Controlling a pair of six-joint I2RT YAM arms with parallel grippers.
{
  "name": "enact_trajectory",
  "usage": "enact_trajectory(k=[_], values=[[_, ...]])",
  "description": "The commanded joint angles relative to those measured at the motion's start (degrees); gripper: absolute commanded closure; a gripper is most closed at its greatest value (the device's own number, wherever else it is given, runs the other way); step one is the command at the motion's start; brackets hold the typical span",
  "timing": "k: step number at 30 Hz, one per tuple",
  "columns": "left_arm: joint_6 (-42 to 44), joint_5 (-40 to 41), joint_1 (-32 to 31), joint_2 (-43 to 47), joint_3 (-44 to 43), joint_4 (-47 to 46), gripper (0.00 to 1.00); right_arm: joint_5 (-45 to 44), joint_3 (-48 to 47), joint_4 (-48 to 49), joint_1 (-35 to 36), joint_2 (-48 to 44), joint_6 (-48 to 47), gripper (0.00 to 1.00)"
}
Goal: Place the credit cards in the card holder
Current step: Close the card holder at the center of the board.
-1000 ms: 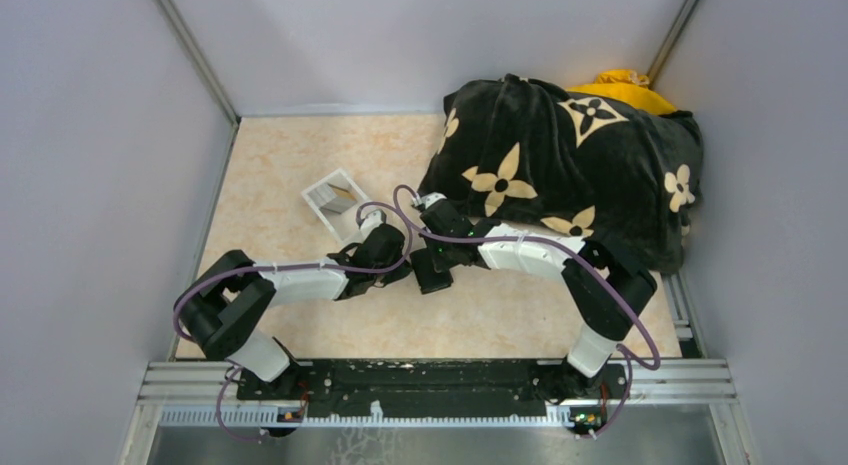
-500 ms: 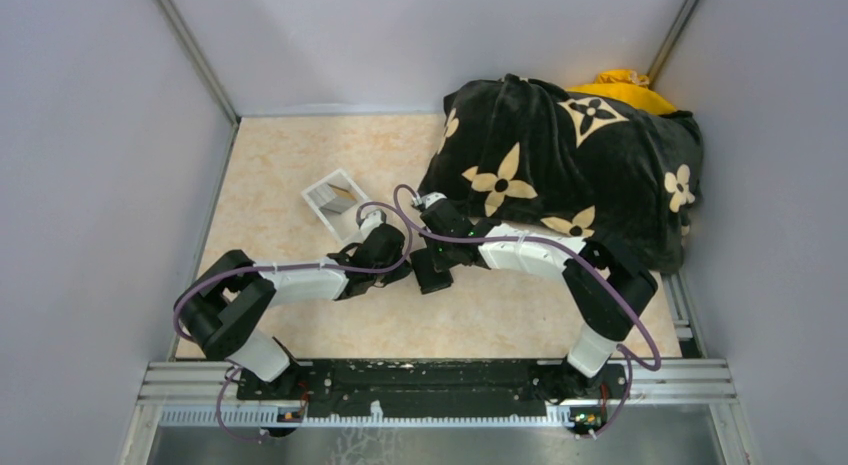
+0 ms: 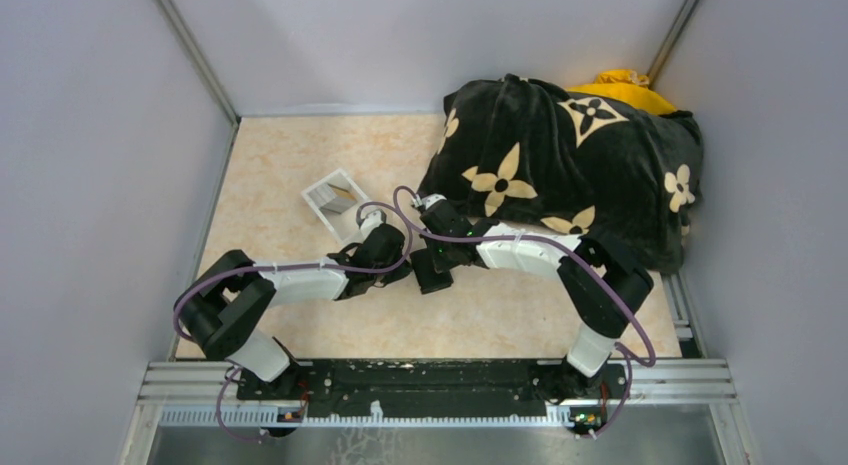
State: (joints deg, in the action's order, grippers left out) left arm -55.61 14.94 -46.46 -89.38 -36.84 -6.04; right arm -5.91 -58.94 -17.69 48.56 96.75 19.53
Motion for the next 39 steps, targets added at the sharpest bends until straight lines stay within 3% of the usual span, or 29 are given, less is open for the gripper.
enact_trajectory(k=[1, 31, 39], values=[[1.9, -0.4, 0.3, -2.6, 1.4, 7.3, 1.0, 0.4, -1.4, 0.3, -0.4, 0.8, 0.0, 1.0], [1.8, -1.6, 0.4, -3.5, 1.8, 5.5, 1.0, 1.3, -3.4, -0.3, 1.2, 2.3, -0.5, 1.0], [2.1, -4.7, 0.4, -3.1, 5.9, -1.4, 1.0, 2.0, -4.6, -0.1, 1.5, 3.2, -0.1, 1.0]])
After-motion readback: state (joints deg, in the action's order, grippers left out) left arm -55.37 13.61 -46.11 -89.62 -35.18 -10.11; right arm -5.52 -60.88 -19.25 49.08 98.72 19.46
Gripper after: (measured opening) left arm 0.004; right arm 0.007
